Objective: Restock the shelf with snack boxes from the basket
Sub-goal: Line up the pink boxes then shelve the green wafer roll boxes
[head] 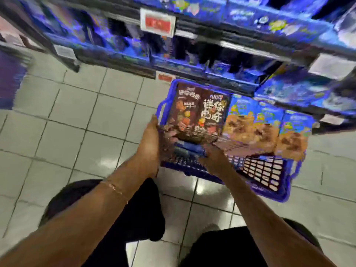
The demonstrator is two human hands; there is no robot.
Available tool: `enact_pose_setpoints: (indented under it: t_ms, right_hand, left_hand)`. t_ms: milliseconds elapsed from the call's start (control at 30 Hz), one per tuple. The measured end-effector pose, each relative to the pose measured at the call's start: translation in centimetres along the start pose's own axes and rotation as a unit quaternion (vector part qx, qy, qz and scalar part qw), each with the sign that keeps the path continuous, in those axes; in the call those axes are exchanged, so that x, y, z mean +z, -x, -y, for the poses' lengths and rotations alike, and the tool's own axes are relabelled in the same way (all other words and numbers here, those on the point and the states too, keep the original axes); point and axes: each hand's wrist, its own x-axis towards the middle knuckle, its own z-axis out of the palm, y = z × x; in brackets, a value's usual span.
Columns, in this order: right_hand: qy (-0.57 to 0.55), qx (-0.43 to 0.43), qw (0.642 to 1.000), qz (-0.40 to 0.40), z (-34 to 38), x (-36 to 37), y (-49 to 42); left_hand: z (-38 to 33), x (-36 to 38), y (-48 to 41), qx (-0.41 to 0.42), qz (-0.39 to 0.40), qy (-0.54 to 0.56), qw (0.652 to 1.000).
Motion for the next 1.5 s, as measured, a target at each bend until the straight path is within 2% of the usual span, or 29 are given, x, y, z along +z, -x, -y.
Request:
enact_pose_setpoints:
  t_ms: [67, 167, 367, 467, 567, 667, 767, 900, 967, 1100, 1267, 1367, 1433, 1500]
  right_hand:
    - [0.067, -0.011, 0.997, 0.031, -1.8, 2.6, -3.8]
    - [0.188, -0.022, 0.98, 0.062, -3.7, 5.8, -7.6]
    - [0.362, -0.053, 0.931, 0.023, -3.6, 7.0, -9.1]
    - [0.442, -0.095, 0.892, -0.002, -2.9, 6.8, -9.1]
    - [0.494, -0.132, 0.859, -0.004, -2.3, 7.1, -9.6]
    - [0.508, -0.138, 0.85, -0.002, -2.1, 7.5, -10.1]
    - [0.467, -0.13, 0.874, -0.022, -2.5, 6.7, -9.5]
    - [0.346, -0.138, 0.927, -0.043, -3.7, 4.3, -6.9]
    - [0.301, -0.138, 0.942, -0.055, -3.1, 2.9, -4.9]
    - [0.22, -0.116, 0.965, -0.079, 0.3, -1.3, 1.3]
    - [0.061, -0.082, 0.991, -0.083, 7.4, -9.4, 12.3]
    - [-0.102, -0.086, 0.989, -0.068, 12.9, -14.8, 19.2]
    - [-0.2, -0.088, 0.976, -0.008, 16.9, -18.6, 23.6]
    - [-0.253, -0.067, 0.964, 0.055, 20.8, -22.2, 27.8]
  left_hand:
    - [0.7, -0.8, -3.1, -0.014, 0.025, 0.05, 0.998]
    - [2.4, -1.6, -6.3, -0.013, -0.048, 0.032, 0.998]
    - [4.9, -1.0, -8.1, -0.003, -0.056, 0.032, 0.998]
    - [4.8, -0.8, -7.1, 0.022, -0.06, 0.032, 0.997]
    - [4.7, -0.7, -6.4, 0.046, -0.06, 0.022, 0.997]
    - [4.8, -0.4, -6.3, 0.055, -0.049, 0.016, 0.997]
    - [4.6, 0.2, -6.2, 0.072, -0.042, 0.001, 0.997]
    - [4.0, 0.4, -5.8, 0.088, -0.046, -0.002, 0.995]
    - [3.5, 0.4, -4.9, 0.09, -0.054, -0.007, 0.994]
    - [1.7, 0.4, -0.4, 0.116, -0.115, 0.002, 0.987]
    - [-1.9, 1.8, 9.7, 0.138, -0.164, -0.012, 0.977]
    - [-3.7, 3.5, 17.1, 0.104, -0.085, -0.004, 0.991]
    - [-5.3, 4.9, 22.3, 0.079, 0.001, -0.02, 0.997]
    - [-7.5, 6.4, 27.9, 0.07, 0.078, -0.005, 0.994]
